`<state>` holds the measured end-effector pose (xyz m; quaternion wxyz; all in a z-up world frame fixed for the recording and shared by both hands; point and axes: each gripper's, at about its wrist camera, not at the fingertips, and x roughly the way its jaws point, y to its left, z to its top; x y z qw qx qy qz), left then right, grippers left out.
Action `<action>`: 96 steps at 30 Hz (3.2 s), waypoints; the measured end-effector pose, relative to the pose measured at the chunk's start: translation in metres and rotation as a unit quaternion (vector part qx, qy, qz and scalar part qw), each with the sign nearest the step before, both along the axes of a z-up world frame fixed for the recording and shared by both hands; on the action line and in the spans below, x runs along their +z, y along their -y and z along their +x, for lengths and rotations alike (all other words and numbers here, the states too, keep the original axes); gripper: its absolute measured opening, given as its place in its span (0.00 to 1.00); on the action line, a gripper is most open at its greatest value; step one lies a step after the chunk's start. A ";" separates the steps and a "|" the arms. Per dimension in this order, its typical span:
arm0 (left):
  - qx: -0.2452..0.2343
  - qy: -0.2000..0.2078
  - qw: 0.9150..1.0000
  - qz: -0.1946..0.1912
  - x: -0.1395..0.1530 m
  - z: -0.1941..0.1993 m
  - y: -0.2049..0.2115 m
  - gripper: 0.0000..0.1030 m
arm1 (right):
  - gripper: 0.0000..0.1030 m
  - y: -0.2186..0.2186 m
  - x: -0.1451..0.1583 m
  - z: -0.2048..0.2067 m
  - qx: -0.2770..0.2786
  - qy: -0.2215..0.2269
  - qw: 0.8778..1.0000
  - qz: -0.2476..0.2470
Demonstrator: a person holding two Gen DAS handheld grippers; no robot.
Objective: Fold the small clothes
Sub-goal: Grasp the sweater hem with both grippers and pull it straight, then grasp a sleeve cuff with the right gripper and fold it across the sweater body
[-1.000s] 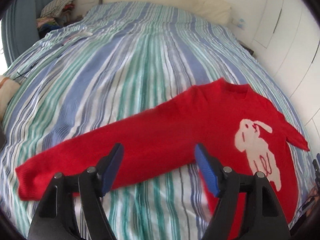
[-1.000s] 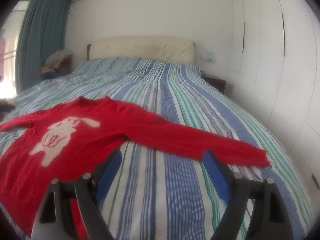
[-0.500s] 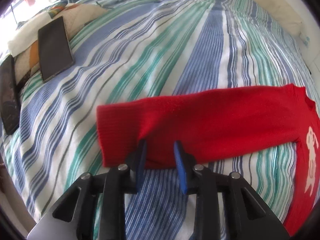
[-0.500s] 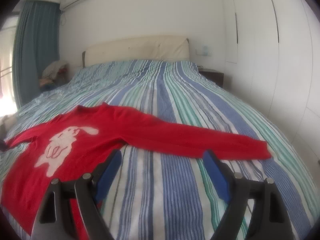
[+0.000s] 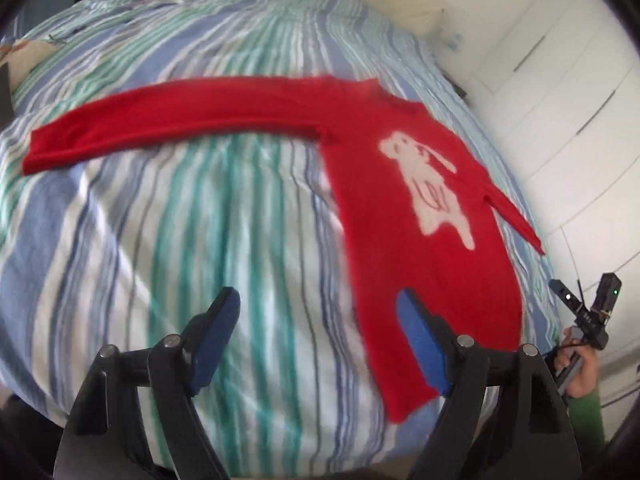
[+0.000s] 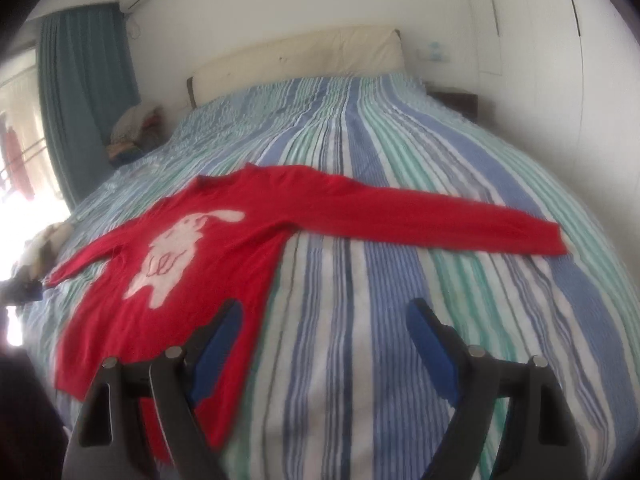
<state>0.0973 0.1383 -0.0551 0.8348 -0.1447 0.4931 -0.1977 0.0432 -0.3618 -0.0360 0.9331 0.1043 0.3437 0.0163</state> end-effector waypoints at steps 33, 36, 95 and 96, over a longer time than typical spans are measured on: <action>-0.049 0.000 0.998 0.045 -0.055 -0.057 0.077 0.18 | 0.03 -0.070 -0.088 -0.033 0.068 -0.185 0.978 0.068; -0.042 0.005 0.999 0.025 -0.041 -0.063 0.068 0.52 | 0.15 -0.065 -0.083 -0.039 0.062 -0.181 0.977 0.091; 0.219 0.161 0.962 0.017 -0.004 0.051 -0.043 0.91 | 0.04 -0.137 0.141 0.278 0.130 0.068 0.973 0.179; 0.218 0.161 0.962 0.021 -0.004 0.051 -0.042 0.91 | 0.04 -0.156 0.128 0.287 0.137 0.056 0.974 0.172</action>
